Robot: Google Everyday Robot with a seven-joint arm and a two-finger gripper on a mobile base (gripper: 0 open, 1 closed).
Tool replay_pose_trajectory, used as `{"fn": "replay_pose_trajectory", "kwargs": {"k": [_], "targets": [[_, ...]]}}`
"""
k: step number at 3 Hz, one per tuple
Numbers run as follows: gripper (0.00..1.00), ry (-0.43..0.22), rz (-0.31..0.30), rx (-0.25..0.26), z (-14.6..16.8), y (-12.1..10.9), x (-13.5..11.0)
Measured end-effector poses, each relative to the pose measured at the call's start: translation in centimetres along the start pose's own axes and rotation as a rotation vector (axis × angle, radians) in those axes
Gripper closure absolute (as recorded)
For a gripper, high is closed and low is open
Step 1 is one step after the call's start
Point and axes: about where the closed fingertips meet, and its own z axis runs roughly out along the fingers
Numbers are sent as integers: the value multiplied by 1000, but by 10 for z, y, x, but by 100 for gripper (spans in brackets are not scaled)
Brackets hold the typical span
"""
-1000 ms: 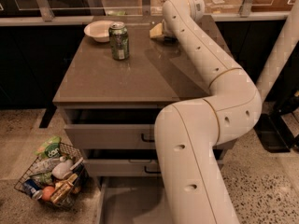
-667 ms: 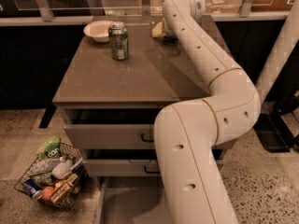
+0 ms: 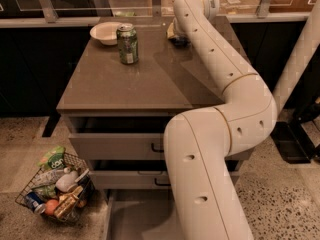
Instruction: Place rxbar blueberry into bottom drawer
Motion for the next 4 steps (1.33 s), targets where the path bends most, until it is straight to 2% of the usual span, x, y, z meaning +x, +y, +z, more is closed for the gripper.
{"fn": "replay_pose_trajectory", "kwargs": {"k": [1, 2, 3, 4], "targets": [[100, -3, -14, 10, -4, 0, -4], [100, -32, -56, 27, -31, -4, -25], [100, -77, -119, 40, -74, -11, -55], [100, -101, -172, 1, -117, -18, -70]]}}
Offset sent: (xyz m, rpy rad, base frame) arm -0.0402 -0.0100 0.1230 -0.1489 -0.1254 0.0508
